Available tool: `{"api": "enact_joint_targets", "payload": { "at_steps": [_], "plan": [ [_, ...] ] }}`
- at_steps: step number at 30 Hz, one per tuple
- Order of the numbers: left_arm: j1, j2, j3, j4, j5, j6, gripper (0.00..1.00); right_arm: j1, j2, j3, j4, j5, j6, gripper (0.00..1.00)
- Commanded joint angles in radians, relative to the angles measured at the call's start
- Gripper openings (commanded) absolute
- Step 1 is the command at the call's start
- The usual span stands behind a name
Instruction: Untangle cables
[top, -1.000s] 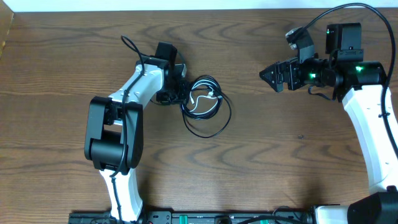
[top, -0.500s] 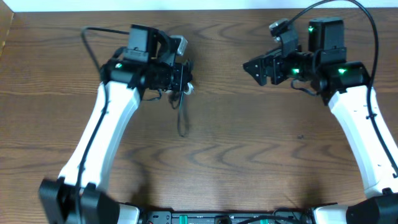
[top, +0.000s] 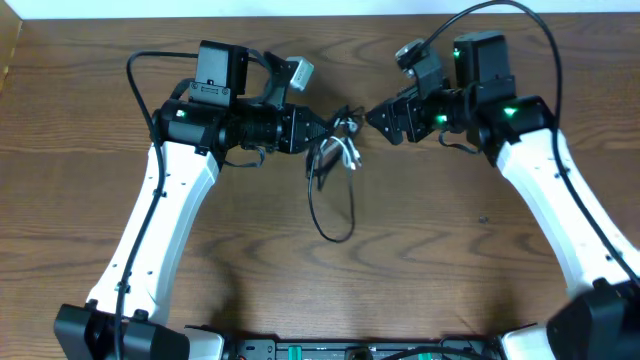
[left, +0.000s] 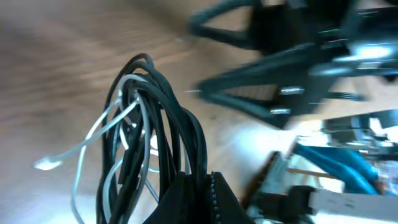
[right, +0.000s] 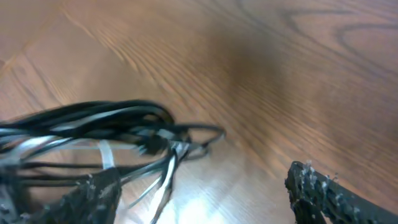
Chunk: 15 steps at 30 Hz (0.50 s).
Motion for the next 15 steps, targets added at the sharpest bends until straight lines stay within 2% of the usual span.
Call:
{"api": "enact_joint_targets", "payload": {
  "at_steps": [1,4,9,12,15],
  "plan": [
    [0.0,-0.001,0.01,-0.014,0.137,-0.075,0.07,0.005,0.04,0.016,-0.007,-0.08,-0.191,0.86],
    [0.0,-0.001,0.01,-0.048,0.145,-0.152,0.07,0.005,0.065,0.016,-0.014,-0.095,-0.294,0.87],
    [0.0,-0.001,0.01,-0.089,0.283,-0.157,0.08,0.011,0.093,0.016,0.001,-0.143,-0.405,0.86],
    [0.0,-0.001,0.01,-0.089,0.363,-0.175,0.07,0.015,0.118,0.016,0.0,-0.18,-0.423,0.86],
    [-0.001,-0.001,0.01,-0.088,0.375,-0.224,0.07,0.018,0.146,0.016,0.017,-0.217,-0.423,0.85]
  ]
}}
